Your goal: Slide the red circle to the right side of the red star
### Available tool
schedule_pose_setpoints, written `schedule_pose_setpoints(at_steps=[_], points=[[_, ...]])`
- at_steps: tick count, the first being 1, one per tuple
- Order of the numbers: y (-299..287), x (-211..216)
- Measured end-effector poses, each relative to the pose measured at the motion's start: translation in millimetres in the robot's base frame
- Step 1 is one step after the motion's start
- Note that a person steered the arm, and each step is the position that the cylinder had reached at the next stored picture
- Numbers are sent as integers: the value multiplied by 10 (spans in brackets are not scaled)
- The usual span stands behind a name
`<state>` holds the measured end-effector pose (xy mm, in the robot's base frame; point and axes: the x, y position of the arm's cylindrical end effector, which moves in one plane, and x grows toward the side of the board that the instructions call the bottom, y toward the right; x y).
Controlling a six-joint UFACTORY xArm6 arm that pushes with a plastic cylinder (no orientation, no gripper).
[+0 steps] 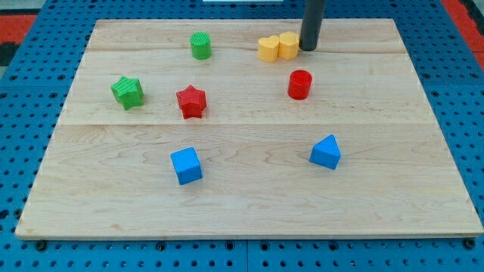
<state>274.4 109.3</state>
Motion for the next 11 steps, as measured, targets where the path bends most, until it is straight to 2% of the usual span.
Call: schedule_pose_setpoints(at_steps=[1, 2, 3, 4, 5, 7, 8, 9, 10, 11], points=[[680, 150], [584, 639], [-273, 658], [-775, 758], [-720, 556], [-380, 539], [-456, 574], [-355, 888], [-543, 1144], [110, 1180]])
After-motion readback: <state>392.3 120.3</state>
